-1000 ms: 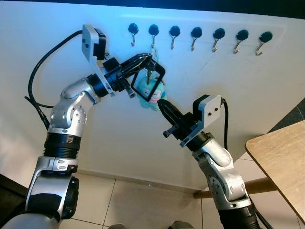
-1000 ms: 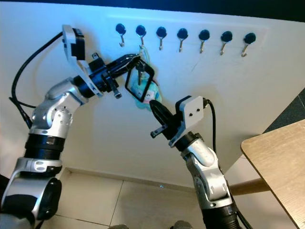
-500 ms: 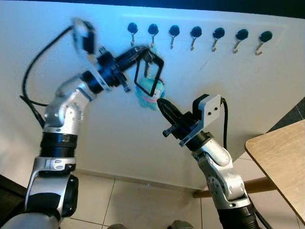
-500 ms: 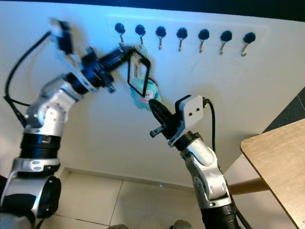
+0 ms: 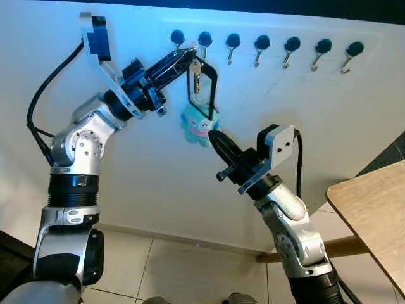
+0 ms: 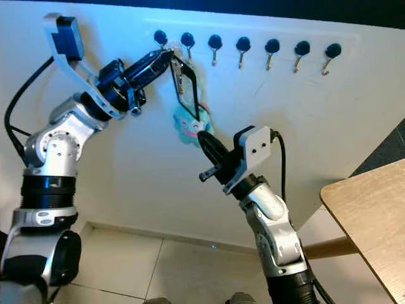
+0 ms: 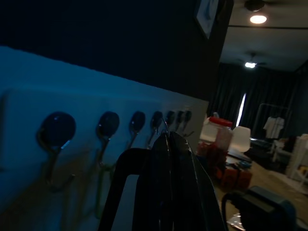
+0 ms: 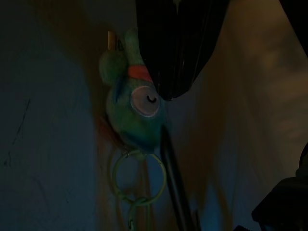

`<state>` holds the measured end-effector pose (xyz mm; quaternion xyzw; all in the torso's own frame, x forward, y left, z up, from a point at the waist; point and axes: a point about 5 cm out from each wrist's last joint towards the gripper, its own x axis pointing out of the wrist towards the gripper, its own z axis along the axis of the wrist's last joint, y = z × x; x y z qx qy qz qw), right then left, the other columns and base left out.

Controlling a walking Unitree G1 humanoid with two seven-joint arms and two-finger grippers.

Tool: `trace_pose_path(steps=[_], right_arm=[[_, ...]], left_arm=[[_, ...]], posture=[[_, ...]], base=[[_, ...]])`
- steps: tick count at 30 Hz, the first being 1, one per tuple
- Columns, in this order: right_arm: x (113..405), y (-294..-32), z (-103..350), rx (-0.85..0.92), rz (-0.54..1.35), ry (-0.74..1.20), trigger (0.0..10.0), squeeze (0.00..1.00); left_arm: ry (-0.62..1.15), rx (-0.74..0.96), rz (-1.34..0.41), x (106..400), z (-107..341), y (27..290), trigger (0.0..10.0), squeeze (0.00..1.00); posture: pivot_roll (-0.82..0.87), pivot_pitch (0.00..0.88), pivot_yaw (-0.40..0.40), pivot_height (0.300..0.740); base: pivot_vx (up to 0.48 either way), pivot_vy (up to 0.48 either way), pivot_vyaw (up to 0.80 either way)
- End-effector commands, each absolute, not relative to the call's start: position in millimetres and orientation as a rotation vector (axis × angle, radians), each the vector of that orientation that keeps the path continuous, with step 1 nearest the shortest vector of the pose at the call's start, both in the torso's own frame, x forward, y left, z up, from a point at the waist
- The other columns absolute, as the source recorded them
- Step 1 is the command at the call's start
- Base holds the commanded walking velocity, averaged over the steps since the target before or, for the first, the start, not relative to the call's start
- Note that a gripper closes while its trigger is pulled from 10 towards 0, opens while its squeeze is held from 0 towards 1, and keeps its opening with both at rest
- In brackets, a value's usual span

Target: Hang keys on a hook

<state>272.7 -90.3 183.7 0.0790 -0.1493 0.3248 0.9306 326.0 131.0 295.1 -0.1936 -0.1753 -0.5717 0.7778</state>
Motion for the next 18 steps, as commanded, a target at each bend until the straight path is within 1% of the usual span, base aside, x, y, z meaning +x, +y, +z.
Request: trace_pose_path(steps=[1, 6, 11, 18], right_arm=[[272.7, -90.3, 183.9, 0.167, 0.667, -0.303, 10.0, 0.0], [272.7, -90.7, 183.8, 0.166, 0.665, -0.302, 10.0, 0.0], [273.5, -90.9, 184.7, 0.167, 0.661, -0.307, 10.0, 0.0], [273.6, -90.7, 186.3, 0.17, 0.66, -0.315, 10.0, 0.0]], left_arm=[[-0.361, -0.473, -1.267, 323.0, 290.1, 126.4, 10.0, 0.0], [-0.33, -0.514, -1.272, 324.8, 281.4, 119.5, 10.0, 0.0], [-0.319, -0.562, -1.246, 330.8, 278.4, 119.7, 10.0, 0.0], [-0.338, -0.568, -1.211, 337.3, 281.0, 121.5, 10.0, 0.0]], posture=[[0.03, 0.071, 0.009, 0.74], [0.03, 0.071, 0.013, 0.74], [0.03, 0.07, 0.013, 0.74], [0.03, 0.067, 0.017, 0.74]], base=[[0.0, 0.0, 0.0], [0.0, 0.0, 0.0], [0.0, 0.0, 0.0], [0.0, 0.0, 0.0]])
